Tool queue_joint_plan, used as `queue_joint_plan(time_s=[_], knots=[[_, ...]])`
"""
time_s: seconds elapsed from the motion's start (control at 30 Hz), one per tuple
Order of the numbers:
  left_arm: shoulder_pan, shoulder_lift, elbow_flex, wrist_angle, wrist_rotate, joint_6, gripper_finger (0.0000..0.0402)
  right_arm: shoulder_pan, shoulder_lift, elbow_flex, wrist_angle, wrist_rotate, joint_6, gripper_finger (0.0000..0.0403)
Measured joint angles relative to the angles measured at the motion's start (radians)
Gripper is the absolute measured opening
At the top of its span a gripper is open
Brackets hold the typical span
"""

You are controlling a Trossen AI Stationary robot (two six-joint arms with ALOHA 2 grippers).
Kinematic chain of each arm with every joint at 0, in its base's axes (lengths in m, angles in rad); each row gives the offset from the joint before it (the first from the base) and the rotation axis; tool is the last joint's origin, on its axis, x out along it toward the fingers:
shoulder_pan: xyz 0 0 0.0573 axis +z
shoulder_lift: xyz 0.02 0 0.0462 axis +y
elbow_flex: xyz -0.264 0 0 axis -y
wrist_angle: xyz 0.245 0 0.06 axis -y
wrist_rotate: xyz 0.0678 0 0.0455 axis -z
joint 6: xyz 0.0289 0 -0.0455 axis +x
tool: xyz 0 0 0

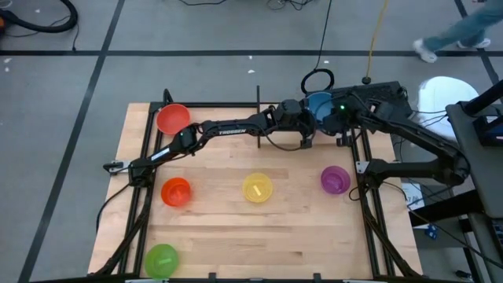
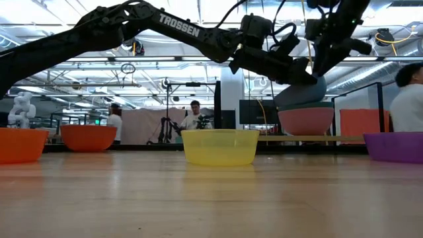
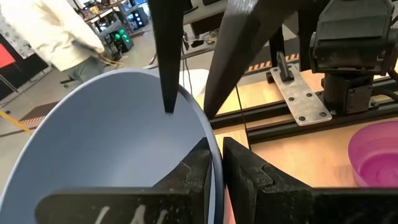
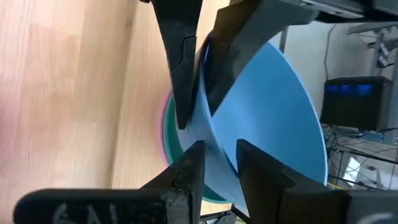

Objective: Place and stack bowls onto a shelf
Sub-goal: Stack the blue bowl on top of the green bowl on the shelf

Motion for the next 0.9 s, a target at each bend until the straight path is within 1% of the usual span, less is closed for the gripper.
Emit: queue_joint_plan(time_s=[0.13,0.2,0.33,0.4,0.6,0.7,0.8,0.9], knots=[[0.000,0.000,-0.001,-0.002,0.000,0.009,0.0042,0.000,0.023,0.000,-0.004,0.006,0.000,0.0079],[0.000,0.000,-0.001,-0.002,-0.001,0.024,0.0042,0.000,0.027,0.000,-0.009,0.026,-0.004,0.0063],[0.000,0.000,-0.001,0.000,0.000,0.031,0.0042,-0.005,0.027,0.000,-0.024,0.034,-0.023,0.0019],[0.000,-0.001,0.000,0.016,-0.001,0.031,0.0042,-0.011,0.028,-0.002,-0.031,0.033,-0.029,0.0008],[-0.002,-0.006,0.000,0.056,-0.005,0.002,0.0042,-0.018,0.028,-0.002,-0.037,0.042,-0.027,0.0003],[-0.008,-0.032,0.000,0.048,-0.037,-0.003,0.0042,-0.021,0.027,-0.001,-0.044,0.065,-0.013,0.0001],[-0.013,-0.066,0.000,0.025,-0.071,0.001,0.0042,-0.022,0.027,-0.001,-0.050,0.061,-0.003,0.0001],[-0.012,-0.090,0.000,0.012,-0.078,0.010,0.0042,-0.029,0.027,-0.001,-0.046,0.035,-0.006,0.0000]])
